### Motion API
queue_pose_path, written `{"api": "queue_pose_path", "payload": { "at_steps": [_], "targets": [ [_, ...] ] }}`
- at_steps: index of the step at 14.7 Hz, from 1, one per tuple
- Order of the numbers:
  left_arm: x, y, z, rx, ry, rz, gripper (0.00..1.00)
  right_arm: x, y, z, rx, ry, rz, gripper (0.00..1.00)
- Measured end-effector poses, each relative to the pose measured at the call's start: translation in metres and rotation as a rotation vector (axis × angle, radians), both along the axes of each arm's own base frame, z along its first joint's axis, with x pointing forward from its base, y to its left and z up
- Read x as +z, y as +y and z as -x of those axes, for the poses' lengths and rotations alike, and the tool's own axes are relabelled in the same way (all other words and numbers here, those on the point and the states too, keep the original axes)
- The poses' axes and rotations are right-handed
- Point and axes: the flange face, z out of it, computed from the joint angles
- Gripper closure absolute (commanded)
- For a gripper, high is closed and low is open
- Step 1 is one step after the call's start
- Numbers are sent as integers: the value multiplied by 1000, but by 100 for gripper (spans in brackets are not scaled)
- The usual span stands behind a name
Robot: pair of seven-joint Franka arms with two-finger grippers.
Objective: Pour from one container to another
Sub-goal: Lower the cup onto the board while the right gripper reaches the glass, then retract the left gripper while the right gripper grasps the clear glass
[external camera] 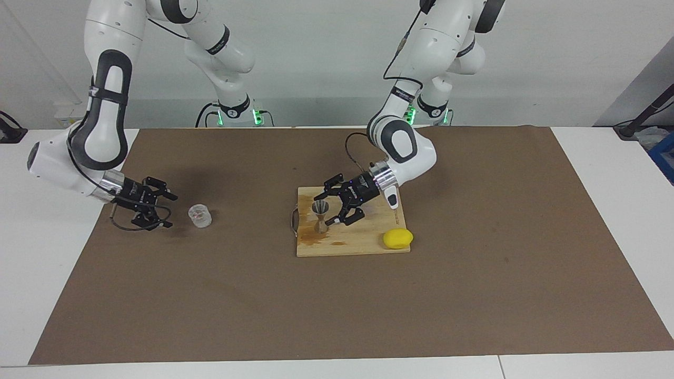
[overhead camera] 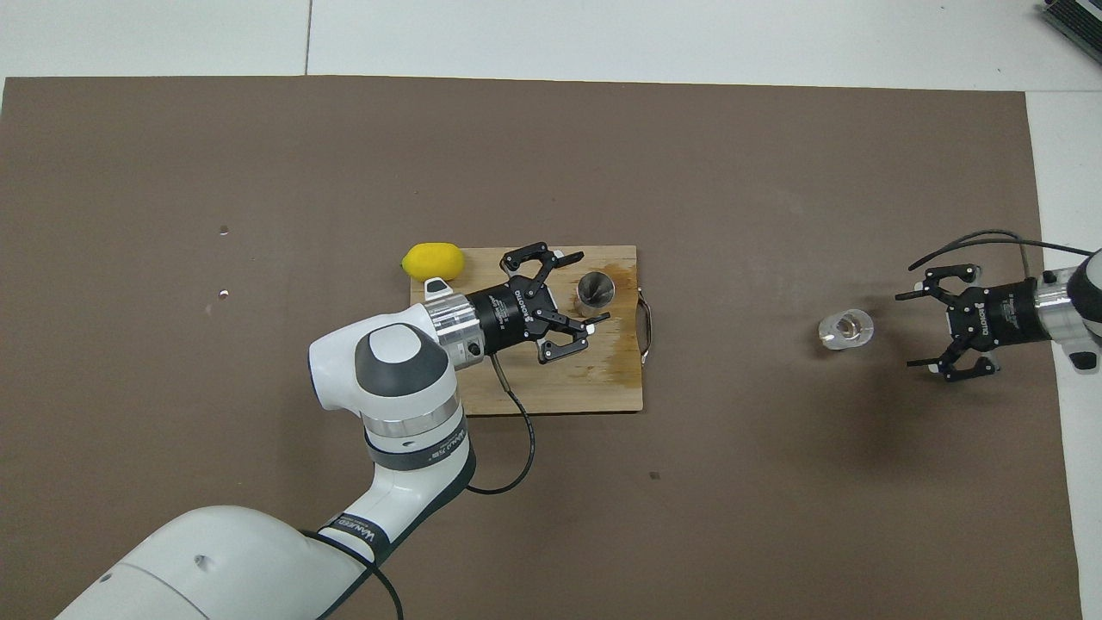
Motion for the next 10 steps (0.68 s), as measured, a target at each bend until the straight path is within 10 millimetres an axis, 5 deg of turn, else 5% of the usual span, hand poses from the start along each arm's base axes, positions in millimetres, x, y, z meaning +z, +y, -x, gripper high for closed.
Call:
{"api": "queue_pose_path", "payload": {
  "at_steps": [4, 7, 10],
  "targets": [
    [13, 5, -5, -3, -21, 32, 0, -12, 1, -2, 1, -1, 0, 0],
    [48, 12, -3, -17, -88, 29, 0, -13, 9, -6, -6, -11, -16, 0],
    [83, 40, -6, -41, -156, -21, 0, -13, 17, -10, 5, -17, -12, 0]
  ]
}}
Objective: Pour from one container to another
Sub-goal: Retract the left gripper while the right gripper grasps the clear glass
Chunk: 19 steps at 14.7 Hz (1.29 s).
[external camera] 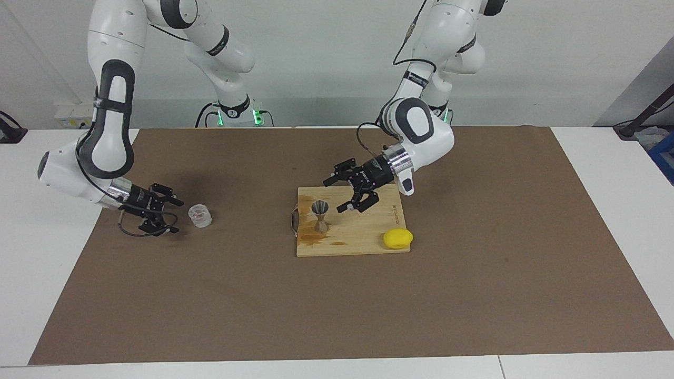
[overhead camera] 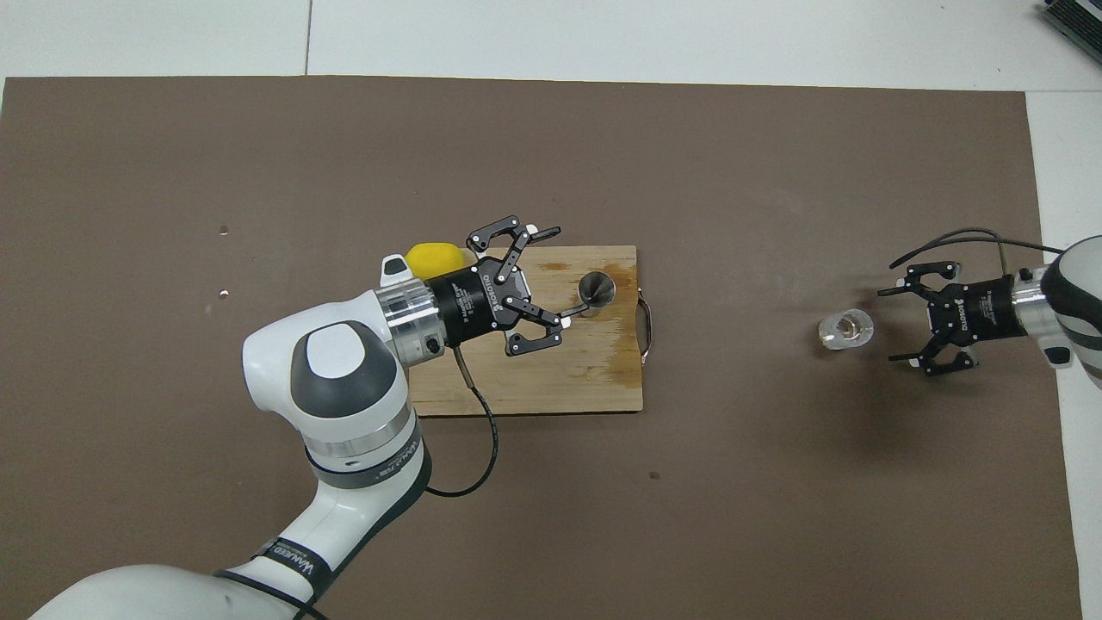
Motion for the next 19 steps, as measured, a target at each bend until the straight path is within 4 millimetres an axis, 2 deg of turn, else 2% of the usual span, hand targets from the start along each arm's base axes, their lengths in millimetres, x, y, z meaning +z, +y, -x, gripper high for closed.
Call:
{"api": "queue_pose_path", "payload": {
  "at_steps": [3, 6, 9, 12, 15, 19],
  "targets": [
    [23, 28, -18, -41, 6, -115, 0, -4, 8, -3, -7, -2, -18, 0],
    [44, 60, -45, -55, -36, -243, 0, -8, 16, -6, 0, 0, -23, 0],
    [66, 86, -70, -86, -159, -413, 0, -12, 22, -6, 7, 4, -20, 0],
    [82, 100, -86, -149, -318, -663, 0, -20, 25, -1, 6, 16, -27, 0],
    [93, 124, -99, -232, -426, -878, 0, -23, 27, 2, 0, 14, -45, 0],
    [93, 177, -111, -380, -448, -1114, 0, -24, 30, 2, -8, 11, -60, 0]
  ]
}}
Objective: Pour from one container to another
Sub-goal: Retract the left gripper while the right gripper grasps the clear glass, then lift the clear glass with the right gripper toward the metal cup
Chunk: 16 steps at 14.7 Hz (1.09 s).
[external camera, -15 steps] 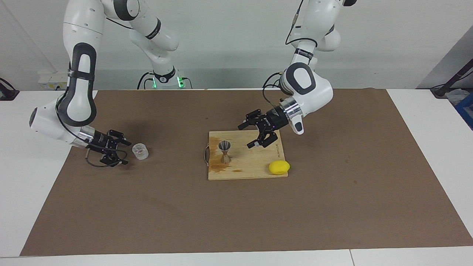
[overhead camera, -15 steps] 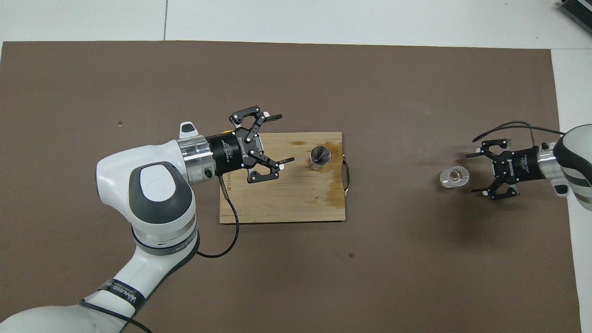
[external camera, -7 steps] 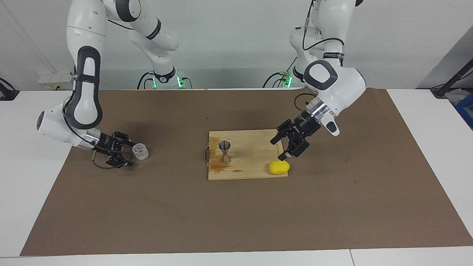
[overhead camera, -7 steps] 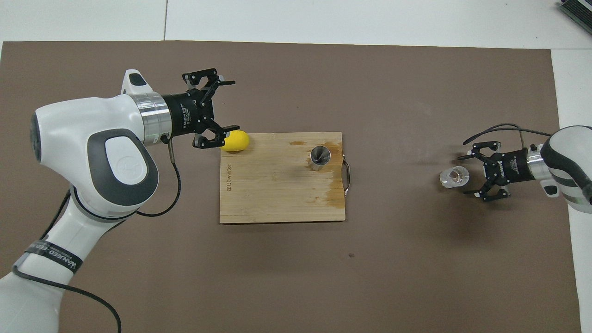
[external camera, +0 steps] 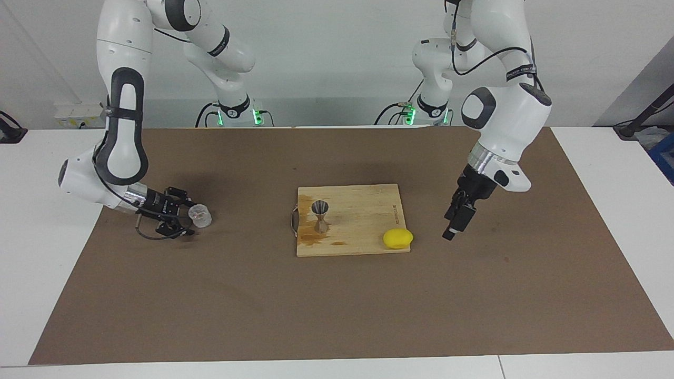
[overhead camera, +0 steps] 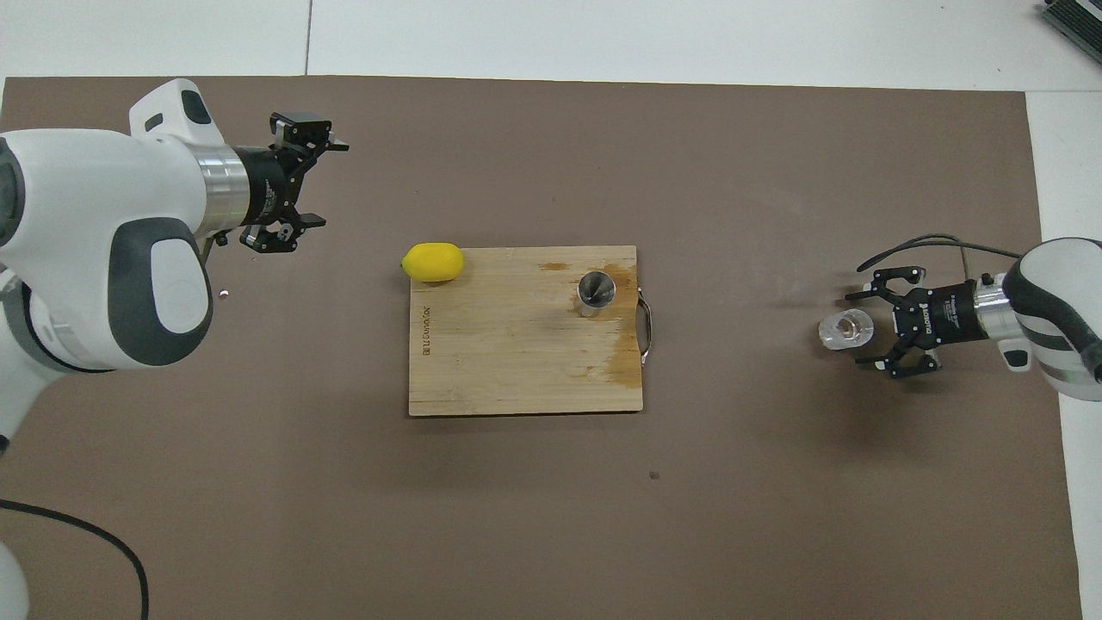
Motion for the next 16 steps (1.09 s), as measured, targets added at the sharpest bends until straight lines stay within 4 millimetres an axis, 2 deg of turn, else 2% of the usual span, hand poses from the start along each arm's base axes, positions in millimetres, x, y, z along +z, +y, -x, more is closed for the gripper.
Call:
{"api": "queue_pose_path", "payload": {
  "at_steps": [2, 4, 8, 9, 10, 11, 13, 14, 16],
  "targets": [
    [5, 21, 0, -112, 8, -122, 0, 0, 4, -1, 5, -1, -3, 0],
    [15, 33, 6, -279, 15, -233, 0, 0, 12, -3, 19, -1, -4, 0],
    [31, 41, 20, -620, 37, -390, 0, 0, 17, -4, 26, -1, -6, 0],
    [33, 42, 23, -696, 49, -422, 0, 0, 17, -4, 26, -1, -6, 4],
    [37, 44, 28, -774, 62, -442, 0, 0, 17, -4, 26, -1, -6, 15],
    [44, 46, 34, -852, 77, -455, 0, 0, 17, -4, 26, -1, -6, 34],
    [68, 60, 52, -972, 107, -467, 0, 0, 17, -4, 27, 0, -7, 85],
    [83, 67, 63, -1010, 114, -471, 0, 0, 18, -4, 23, 0, -12, 100],
    [116, 75, 81, -1041, 122, -474, 0, 0, 19, -4, 7, -2, -31, 100]
  ]
}}
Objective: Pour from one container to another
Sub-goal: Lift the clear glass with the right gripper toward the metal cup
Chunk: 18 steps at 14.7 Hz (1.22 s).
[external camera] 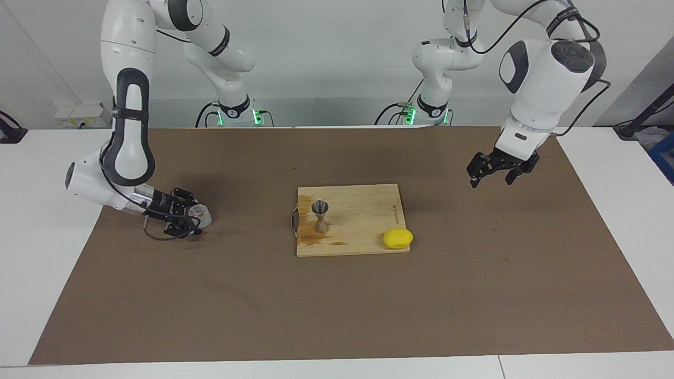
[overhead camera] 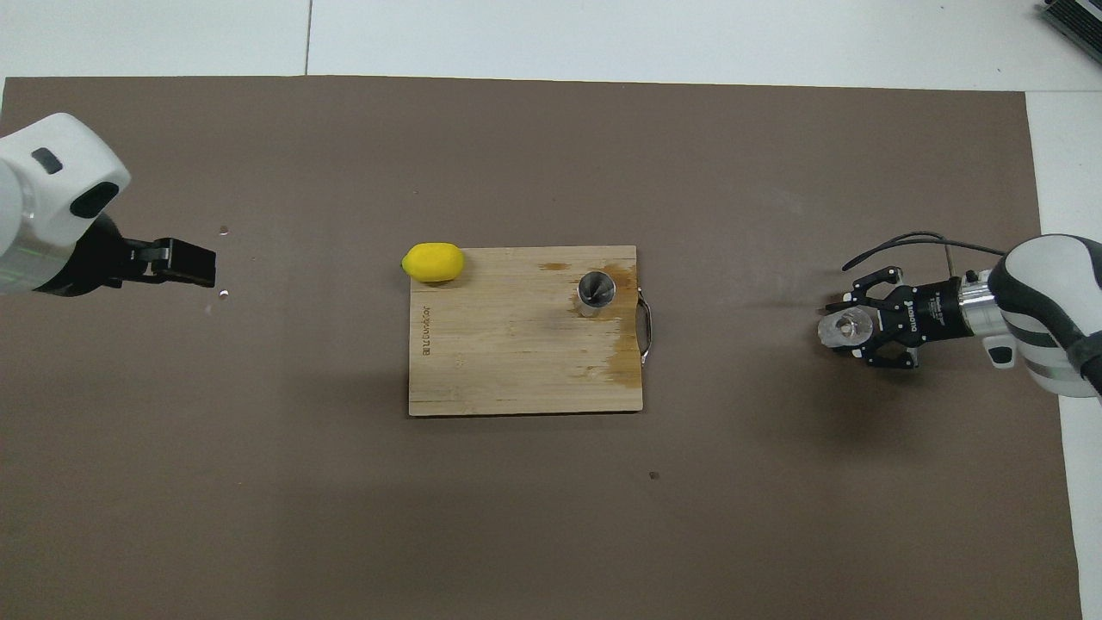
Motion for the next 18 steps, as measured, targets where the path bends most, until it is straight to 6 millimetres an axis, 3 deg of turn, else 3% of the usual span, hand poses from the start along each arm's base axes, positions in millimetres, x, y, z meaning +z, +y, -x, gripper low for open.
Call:
{"api": "queue_pose_path", "payload": {
  "at_steps": [3, 5, 7, 9, 13, 18],
  "targets": [
    [43, 2, 8, -7, 21, -2, 0, 0, -2, 0, -5, 0, -2, 100],
    [45, 2, 3, -8, 28, -1, 0, 2, -2, -1, -7, -4, -1, 100],
    [33, 2, 2, -9, 55, -4, 0, 12, 4, -4, -21, 0, 3, 100],
    [25, 2, 3, -9, 73, -6, 0, 31, 27, -11, -40, 17, 14, 100],
    [30, 6, 6, -16, 62, -6, 0, 65, 85, -23, -77, 60, 36, 100],
    [30, 11, 6, -40, 62, -7, 0, 87, 125, -35, -121, 103, 49, 100]
  ]
}}
